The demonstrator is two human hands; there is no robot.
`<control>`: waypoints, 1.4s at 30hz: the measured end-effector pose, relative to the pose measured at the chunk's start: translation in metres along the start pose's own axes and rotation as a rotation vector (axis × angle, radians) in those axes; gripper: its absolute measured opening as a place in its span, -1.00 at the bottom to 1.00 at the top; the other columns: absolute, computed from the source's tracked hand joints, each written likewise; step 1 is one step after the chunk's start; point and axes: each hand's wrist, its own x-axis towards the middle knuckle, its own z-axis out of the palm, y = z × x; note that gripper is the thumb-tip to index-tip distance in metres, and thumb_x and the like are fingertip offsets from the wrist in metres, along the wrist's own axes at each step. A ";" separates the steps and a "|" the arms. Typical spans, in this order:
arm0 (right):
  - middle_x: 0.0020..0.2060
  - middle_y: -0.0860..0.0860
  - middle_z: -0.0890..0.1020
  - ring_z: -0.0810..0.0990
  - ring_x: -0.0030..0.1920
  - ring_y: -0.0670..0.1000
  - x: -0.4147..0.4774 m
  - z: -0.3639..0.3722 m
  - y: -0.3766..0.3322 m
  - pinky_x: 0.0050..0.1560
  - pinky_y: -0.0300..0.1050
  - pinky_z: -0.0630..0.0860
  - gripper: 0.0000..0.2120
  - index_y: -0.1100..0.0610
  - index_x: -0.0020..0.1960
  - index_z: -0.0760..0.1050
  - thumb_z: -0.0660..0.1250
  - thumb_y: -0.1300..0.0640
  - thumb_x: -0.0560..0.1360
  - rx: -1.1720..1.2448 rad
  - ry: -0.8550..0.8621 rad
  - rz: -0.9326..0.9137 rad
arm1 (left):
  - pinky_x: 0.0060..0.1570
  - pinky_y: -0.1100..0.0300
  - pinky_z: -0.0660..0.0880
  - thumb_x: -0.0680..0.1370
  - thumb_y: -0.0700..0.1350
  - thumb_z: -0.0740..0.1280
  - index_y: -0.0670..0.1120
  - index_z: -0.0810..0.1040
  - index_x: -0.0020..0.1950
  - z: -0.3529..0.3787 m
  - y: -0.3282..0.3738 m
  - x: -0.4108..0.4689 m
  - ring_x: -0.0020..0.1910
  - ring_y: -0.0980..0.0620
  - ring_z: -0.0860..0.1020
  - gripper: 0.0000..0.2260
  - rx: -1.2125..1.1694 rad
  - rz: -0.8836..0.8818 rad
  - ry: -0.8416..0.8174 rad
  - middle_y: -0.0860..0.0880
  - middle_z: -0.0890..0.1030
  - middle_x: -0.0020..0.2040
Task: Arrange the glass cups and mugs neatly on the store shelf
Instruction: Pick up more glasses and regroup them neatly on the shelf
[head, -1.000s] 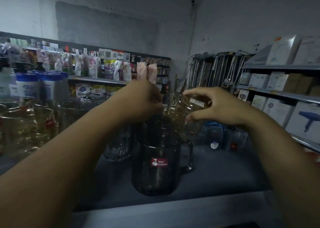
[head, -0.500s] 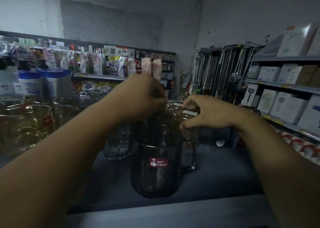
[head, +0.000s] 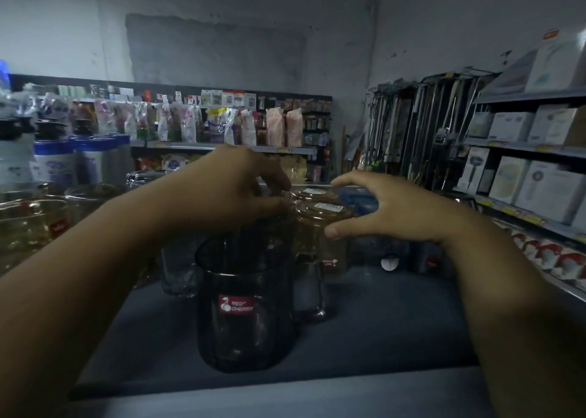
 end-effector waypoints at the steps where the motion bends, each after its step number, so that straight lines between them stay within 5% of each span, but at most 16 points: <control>1: 0.44 -0.21 0.42 0.41 0.41 -0.12 0.001 0.001 0.000 0.37 -0.09 0.38 -0.07 -0.16 0.47 0.37 0.45 -0.45 0.17 0.011 -0.008 -0.006 | -0.05 0.36 0.51 0.54 0.14 0.37 0.08 0.64 0.24 0.000 0.003 0.000 0.04 0.25 0.60 -0.69 0.010 0.025 -0.018 0.16 0.65 0.14; 5: 0.30 -0.19 0.51 0.50 0.31 -0.08 0.006 0.003 -0.002 0.34 -0.06 0.42 -0.31 -0.07 0.42 0.49 0.33 -0.39 0.39 0.010 -0.038 -0.023 | 0.16 0.23 0.52 0.58 0.11 0.36 0.11 0.61 0.31 -0.001 0.014 0.007 0.19 0.26 0.56 -0.68 0.013 0.072 -0.070 0.18 0.61 0.28; 7: 0.24 0.02 0.64 0.59 0.23 0.07 0.017 0.004 0.001 0.28 0.03 0.50 -0.55 0.10 0.30 0.58 0.23 -0.20 0.62 0.044 0.033 -0.052 | 0.24 0.15 0.52 0.60 0.08 0.36 0.10 0.59 0.35 0.000 0.019 0.017 0.23 0.23 0.55 -0.68 0.018 0.079 -0.106 0.16 0.60 0.32; 9: 0.29 0.08 0.60 0.55 0.28 0.10 0.032 0.001 0.001 0.18 -0.10 0.44 -0.67 0.15 0.35 0.55 0.15 0.06 0.71 -0.002 0.082 -0.042 | 0.24 0.16 0.51 0.59 0.08 0.37 0.06 0.58 0.36 0.002 0.023 0.028 0.23 0.20 0.56 -0.65 0.054 0.077 -0.137 0.13 0.60 0.33; 13: 0.47 0.04 0.47 0.43 0.43 0.06 0.055 0.004 -0.003 0.28 -0.12 0.36 -0.56 0.05 0.45 0.50 0.13 0.33 0.65 -0.108 -0.034 -0.025 | -0.07 0.42 0.46 0.56 0.12 0.41 0.00 0.64 0.30 0.008 0.019 0.038 -0.01 0.27 0.59 -0.64 0.095 0.049 -0.149 0.11 0.67 0.18; 17: 0.48 0.03 0.47 0.43 0.44 0.07 0.058 0.009 0.002 0.31 -0.14 0.35 -0.48 -0.01 0.37 0.58 0.12 0.41 0.60 -0.096 -0.041 -0.028 | -0.03 0.37 0.52 0.52 0.07 0.46 0.00 0.68 0.24 0.012 0.013 0.035 -0.04 0.29 0.62 -0.68 0.051 0.032 -0.173 0.12 0.69 0.09; 22: 0.50 0.04 0.44 0.46 0.42 0.06 0.057 0.008 0.004 0.27 -0.17 0.39 -0.45 -0.05 0.35 0.59 0.11 0.42 0.59 -0.075 -0.026 -0.045 | 0.09 0.11 0.62 0.53 0.06 0.46 -0.02 0.68 0.24 0.017 0.014 0.036 0.00 0.21 0.66 -0.67 0.051 0.054 -0.140 0.08 0.71 0.12; 24: 0.51 0.03 0.43 0.57 0.14 -0.08 0.055 0.008 0.004 0.04 -0.26 0.42 -0.46 -0.05 0.36 0.59 0.11 0.41 0.60 -0.066 -0.025 -0.053 | 0.10 0.08 0.63 0.51 0.09 0.46 -0.02 0.69 0.24 0.018 0.013 0.035 0.01 0.19 0.66 -0.65 0.050 0.054 -0.132 0.08 0.71 0.13; 26: 0.51 0.02 0.43 0.47 -0.12 -0.21 0.053 0.009 0.005 -0.17 -0.33 0.35 -0.48 -0.05 0.36 0.58 0.12 0.40 0.61 -0.059 -0.011 -0.059 | 0.10 0.07 0.62 0.50 0.11 0.45 -0.01 0.69 0.23 0.018 0.014 0.034 0.00 0.20 0.66 -0.64 0.037 0.054 -0.126 0.09 0.71 0.12; 30: 0.41 0.00 0.54 0.53 0.31 0.01 0.053 0.012 0.006 0.18 -0.18 0.39 -0.61 -0.03 0.31 0.62 0.17 0.28 0.64 -0.095 0.037 -0.094 | 0.13 0.09 0.62 0.51 0.09 0.42 -0.02 0.68 0.24 0.016 0.015 0.031 0.02 0.21 0.65 -0.65 0.039 0.053 -0.134 0.09 0.70 0.12; 37: 0.10 -0.04 0.69 0.61 0.02 -0.05 0.039 0.017 0.005 0.00 -0.12 0.50 -0.74 0.03 0.22 0.66 0.27 -0.01 0.65 -0.107 0.103 -0.151 | 0.13 0.12 0.61 0.56 0.05 0.40 0.03 0.65 0.27 0.013 0.017 0.025 0.05 0.21 0.64 -0.70 0.073 0.047 -0.126 0.11 0.68 0.16; 42: 0.01 -0.04 0.69 0.62 -0.04 -0.05 0.038 0.023 0.005 0.05 -0.04 0.57 -0.72 0.02 0.20 0.66 0.24 -0.05 0.65 -0.114 0.113 -0.135 | 0.03 0.13 0.62 0.57 0.24 0.19 0.05 0.63 0.23 -0.001 0.016 0.010 0.01 0.18 0.64 -0.60 0.137 -0.003 0.008 0.10 0.68 0.14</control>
